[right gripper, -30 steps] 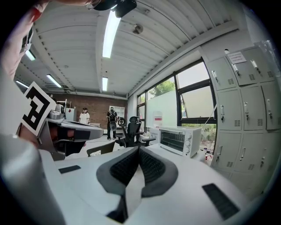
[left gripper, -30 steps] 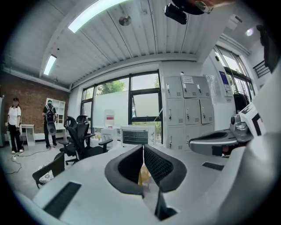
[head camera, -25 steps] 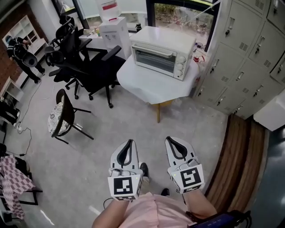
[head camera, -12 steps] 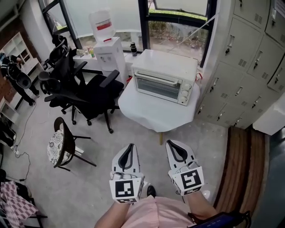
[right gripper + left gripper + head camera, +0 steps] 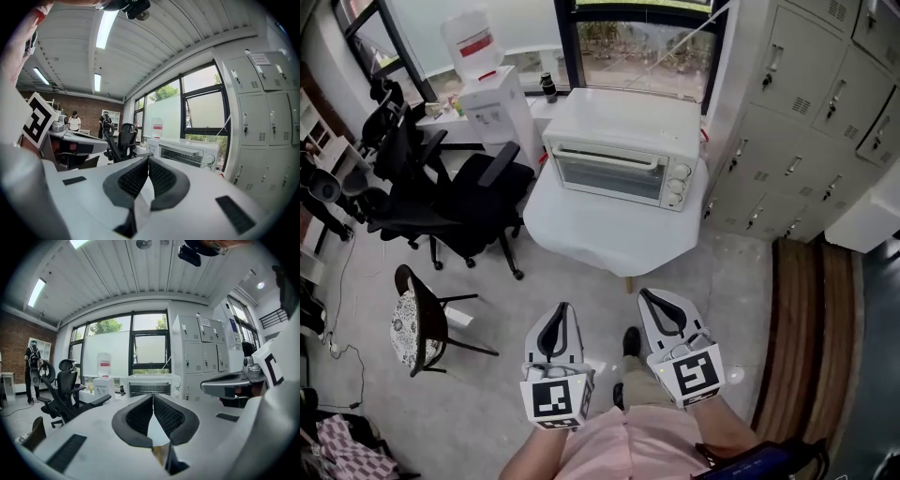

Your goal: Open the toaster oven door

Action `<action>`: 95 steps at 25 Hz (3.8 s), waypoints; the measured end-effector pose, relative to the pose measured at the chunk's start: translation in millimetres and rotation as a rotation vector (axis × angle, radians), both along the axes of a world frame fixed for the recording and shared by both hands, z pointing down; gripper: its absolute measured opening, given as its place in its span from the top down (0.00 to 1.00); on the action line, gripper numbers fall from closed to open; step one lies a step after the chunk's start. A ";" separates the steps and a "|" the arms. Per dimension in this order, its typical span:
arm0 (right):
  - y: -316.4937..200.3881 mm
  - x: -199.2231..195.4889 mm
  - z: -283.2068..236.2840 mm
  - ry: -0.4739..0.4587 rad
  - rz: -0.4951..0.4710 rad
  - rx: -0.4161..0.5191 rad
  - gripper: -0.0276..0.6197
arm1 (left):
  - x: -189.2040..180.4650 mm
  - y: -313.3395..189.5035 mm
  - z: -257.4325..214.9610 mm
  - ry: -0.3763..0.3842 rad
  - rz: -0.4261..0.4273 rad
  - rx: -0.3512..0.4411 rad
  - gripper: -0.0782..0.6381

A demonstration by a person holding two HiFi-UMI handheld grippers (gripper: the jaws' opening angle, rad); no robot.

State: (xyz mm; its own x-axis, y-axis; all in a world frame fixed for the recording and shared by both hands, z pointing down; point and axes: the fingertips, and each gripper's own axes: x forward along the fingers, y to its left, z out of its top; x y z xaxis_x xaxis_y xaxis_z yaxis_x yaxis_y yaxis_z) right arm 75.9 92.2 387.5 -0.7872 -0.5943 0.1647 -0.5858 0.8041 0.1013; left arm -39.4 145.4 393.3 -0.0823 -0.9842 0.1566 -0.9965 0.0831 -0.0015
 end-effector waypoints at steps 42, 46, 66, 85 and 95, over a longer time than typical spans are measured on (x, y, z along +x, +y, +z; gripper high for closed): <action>-323.2 -78.5 -36.4 -0.002 0.242 0.088 0.94 | -89.1 -358.6 -45.5 -0.083 0.270 0.097 0.87; -326.3 -76.1 -33.7 0.016 0.295 0.084 0.94 | -90.1 -367.3 -45.7 -0.078 0.316 0.104 0.87; -303.4 -92.7 48.2 0.437 0.185 0.026 0.62 | -101.5 -363.1 -1.4 -0.002 0.391 0.010 0.87; -310.5 -100.5 84.0 0.741 0.033 0.050 0.72 | -122.5 -368.0 -2.3 -0.005 0.325 0.007 0.87; -292.2 -99.4 87.6 0.750 -0.009 0.029 0.75 | -128.4 -356.1 -0.7 -0.007 0.297 -0.003 0.87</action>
